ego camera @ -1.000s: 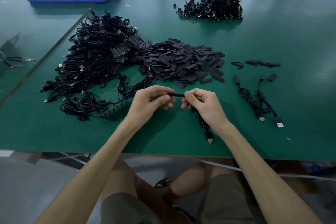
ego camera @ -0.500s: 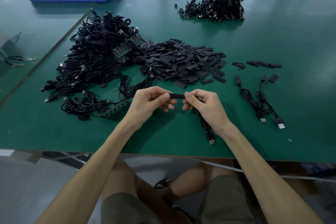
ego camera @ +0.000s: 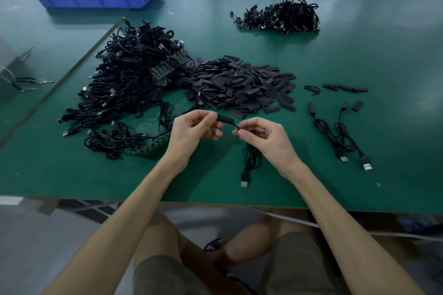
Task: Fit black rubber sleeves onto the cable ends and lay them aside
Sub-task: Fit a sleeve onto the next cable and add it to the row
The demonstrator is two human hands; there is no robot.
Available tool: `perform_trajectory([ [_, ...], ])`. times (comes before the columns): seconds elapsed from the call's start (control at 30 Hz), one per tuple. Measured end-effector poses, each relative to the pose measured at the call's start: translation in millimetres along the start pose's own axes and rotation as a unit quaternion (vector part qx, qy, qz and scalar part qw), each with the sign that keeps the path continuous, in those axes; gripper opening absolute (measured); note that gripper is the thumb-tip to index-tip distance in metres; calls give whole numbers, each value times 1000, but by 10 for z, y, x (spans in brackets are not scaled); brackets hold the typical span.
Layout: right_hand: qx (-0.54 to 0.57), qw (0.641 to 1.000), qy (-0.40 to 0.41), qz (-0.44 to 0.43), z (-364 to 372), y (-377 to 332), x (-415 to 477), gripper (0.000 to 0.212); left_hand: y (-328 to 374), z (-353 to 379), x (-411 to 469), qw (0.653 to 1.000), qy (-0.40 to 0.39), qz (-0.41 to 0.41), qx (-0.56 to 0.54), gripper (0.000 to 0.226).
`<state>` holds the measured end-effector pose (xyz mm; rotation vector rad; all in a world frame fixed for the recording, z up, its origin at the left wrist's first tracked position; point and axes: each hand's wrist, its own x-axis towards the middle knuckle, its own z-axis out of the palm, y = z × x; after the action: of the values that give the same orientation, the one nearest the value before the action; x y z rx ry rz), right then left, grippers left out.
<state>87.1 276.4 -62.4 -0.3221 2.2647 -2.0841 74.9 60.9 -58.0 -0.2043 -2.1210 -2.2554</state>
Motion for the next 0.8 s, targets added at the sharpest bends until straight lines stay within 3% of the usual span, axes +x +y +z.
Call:
perform_trajectory([
  [0.13, 34, 999, 38, -1, -29, -8, -10, 7, 77, 121, 26, 998, -17, -63, -11, 27],
  [0.23, 75, 993, 94, -3, -89, -13, -26, 6, 100, 323, -23, 989, -63, -68, 115, 24],
  [0.3, 102, 988, 116, -6, -101, -23, -28, 6, 110, 489, -62, 962, -124, -48, 237, 26],
  [0.37, 116, 985, 129, -6, -95, -37, -38, 6, 140, 648, -91, 946, -160, -56, 278, 26],
  [0.6, 177, 963, 200, 29, -114, -36, -10, 21, 343, 849, 24, 966, -147, -52, 207, 23],
  [0.7, 122, 970, 209, 34, -56, -46, 12, 23, 515, 990, 162, 982, -140, -59, 112, 24],
  [0.8, 46, 981, 181, 46, 4, -69, 25, 29, 636, 1258, 315, 976, -145, -78, 144, 25],
])
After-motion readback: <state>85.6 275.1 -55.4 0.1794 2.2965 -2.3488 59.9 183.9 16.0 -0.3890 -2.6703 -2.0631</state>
